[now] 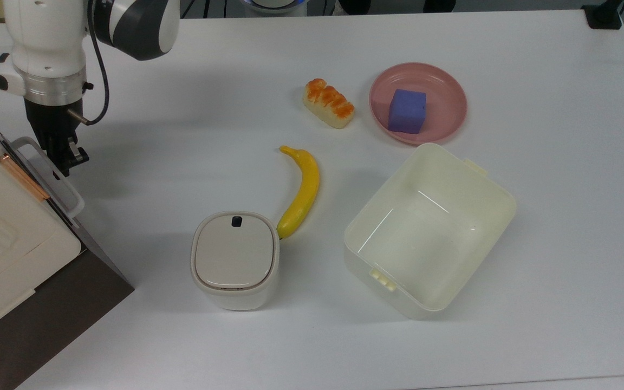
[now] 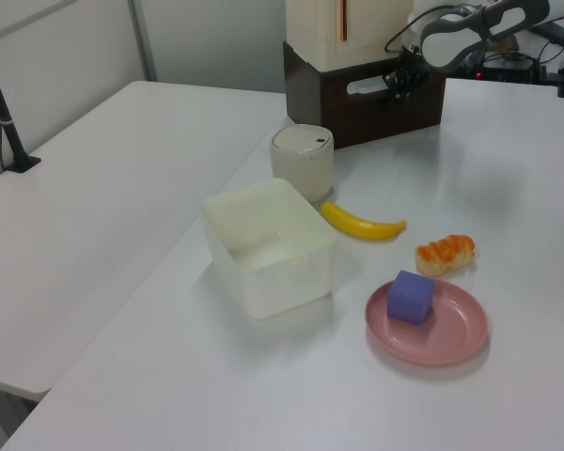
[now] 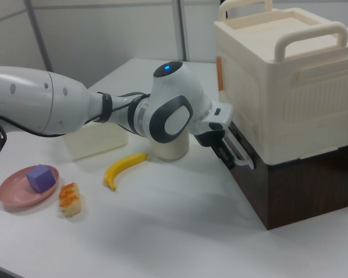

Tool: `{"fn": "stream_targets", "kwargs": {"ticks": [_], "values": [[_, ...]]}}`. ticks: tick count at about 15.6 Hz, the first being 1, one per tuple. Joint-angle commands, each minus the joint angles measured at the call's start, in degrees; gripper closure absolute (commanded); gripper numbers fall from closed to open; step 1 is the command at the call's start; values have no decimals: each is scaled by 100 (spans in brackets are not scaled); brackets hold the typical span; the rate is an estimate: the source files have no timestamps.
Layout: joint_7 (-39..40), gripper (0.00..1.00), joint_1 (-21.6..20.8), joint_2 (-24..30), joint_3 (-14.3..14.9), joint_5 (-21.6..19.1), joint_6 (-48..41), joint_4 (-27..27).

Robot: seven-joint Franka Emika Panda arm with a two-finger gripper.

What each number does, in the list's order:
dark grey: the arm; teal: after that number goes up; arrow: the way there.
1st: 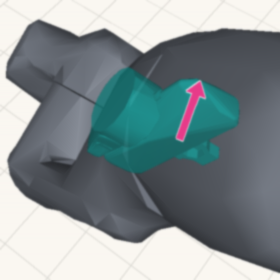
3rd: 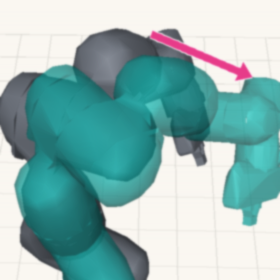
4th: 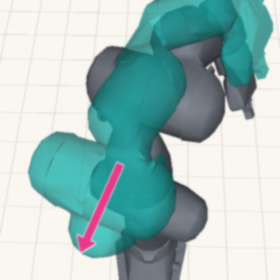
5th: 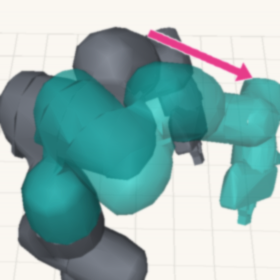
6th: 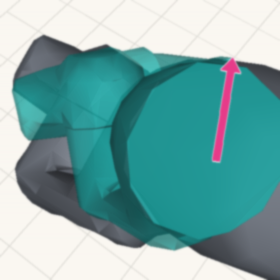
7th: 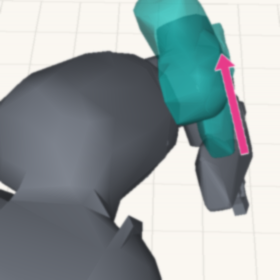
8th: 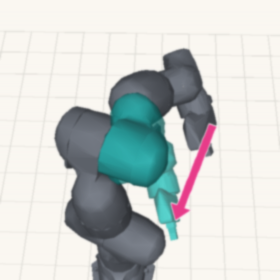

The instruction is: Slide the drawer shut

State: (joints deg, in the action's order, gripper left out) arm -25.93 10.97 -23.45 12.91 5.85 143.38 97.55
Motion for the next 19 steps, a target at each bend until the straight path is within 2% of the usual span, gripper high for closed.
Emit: {"fn": "stream_targets", "kwargs": {"ticks": [1,4,7,10,13,16,17,19], "values": [[771,100,-243,243,-69,92,-413,1],[1239,100,-516,595,-210,57,-1353,-8],[1319,100,-919,972,-350,31,-2223,-8],[1380,100,-1307,1280,-395,13,-2936,-8],[1398,95,-1667,1597,-395,13,-3429,-25],[1660,68,-1967,1834,-395,13,-3772,-17],[1862,64,-2002,1905,-395,13,-3912,-16],[2110,47,-2046,2002,-395,13,-4089,-25]]}}
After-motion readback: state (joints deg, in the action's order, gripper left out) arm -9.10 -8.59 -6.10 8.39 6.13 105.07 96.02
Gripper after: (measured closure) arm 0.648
